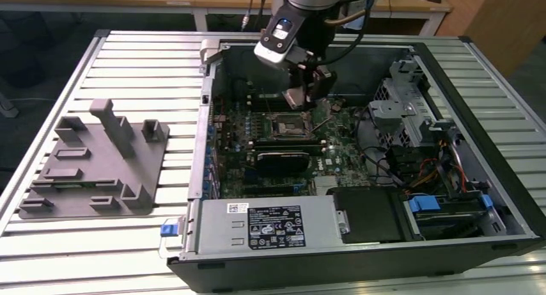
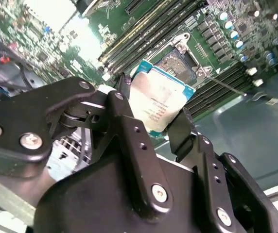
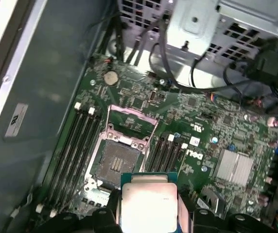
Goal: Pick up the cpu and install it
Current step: 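Place the cpu into insertion slot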
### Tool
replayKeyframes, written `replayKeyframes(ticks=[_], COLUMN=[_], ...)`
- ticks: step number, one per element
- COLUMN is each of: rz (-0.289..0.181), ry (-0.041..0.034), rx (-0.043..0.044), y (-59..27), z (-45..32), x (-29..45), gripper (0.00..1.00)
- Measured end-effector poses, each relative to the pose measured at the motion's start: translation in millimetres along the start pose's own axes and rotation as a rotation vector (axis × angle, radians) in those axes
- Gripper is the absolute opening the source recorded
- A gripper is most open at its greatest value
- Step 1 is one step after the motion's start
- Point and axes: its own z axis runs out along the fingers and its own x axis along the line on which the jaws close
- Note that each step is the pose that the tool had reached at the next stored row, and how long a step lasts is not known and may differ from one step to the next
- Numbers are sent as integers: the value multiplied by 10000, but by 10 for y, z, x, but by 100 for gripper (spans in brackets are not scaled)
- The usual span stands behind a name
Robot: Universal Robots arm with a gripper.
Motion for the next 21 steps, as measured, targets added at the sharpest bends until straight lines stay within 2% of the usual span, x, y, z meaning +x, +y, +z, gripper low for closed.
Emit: replayKeyframes(ticks=[13,21], rz=[2309,2416], ry=[-126,-143], rx=[27,30], y=[-2,22], z=[42,167], x=[2,104], gripper=[54,54])
